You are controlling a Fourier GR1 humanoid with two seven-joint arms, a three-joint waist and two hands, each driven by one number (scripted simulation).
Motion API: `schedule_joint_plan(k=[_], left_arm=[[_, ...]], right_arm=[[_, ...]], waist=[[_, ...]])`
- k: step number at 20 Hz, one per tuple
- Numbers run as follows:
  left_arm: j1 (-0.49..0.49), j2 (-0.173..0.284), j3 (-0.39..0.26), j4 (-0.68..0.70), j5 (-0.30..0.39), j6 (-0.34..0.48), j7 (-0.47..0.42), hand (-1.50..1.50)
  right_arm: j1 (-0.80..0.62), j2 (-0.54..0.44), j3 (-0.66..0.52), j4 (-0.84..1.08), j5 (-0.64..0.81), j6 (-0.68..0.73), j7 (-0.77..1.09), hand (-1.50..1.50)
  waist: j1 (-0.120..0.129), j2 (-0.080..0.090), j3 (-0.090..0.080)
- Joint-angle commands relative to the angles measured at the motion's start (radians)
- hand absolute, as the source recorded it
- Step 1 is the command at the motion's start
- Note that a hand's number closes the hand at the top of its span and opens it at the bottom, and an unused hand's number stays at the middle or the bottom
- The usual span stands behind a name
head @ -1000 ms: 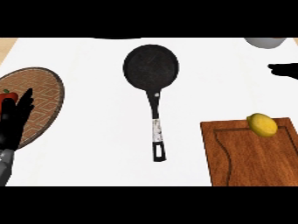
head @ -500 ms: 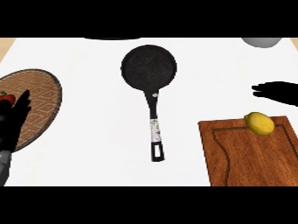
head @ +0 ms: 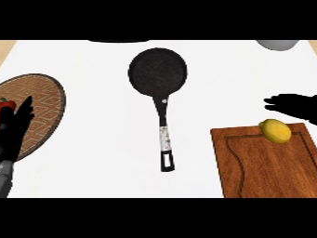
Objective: Pick the lemon from the cutting board and place it in the pan
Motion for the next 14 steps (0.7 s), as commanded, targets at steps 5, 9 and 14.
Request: schedule_joint_plan(k=[5, 9, 14], left_arm=[[0.026, -0.012, 0.044, -0.046, -0.053, -0.031, 0.011, 0.00], [-0.092, -0.020, 0.100, 0.136, -0.038, -0.088, -0.039, 0.00], [-0.012, -0.074, 0.096, 0.081, -0.089, -0.060, -0.074, 0.00]], right_arm=[[-0.021, 0.063, -0.026, 0.017, 0.087, 0.064, -0.034, -1.50], [0.024, 0.116, -0.007, 0.060, 0.142, -0.026, -0.051, -1.50], [-0.056, 0.188, -0.024, 0.169, 0.202, -0.039, -0.063, -1.50]], waist=[[0.000, -0.001, 0.000], [-0.008, 0.001, 0.000], [0.002, 0.002, 0.000]])
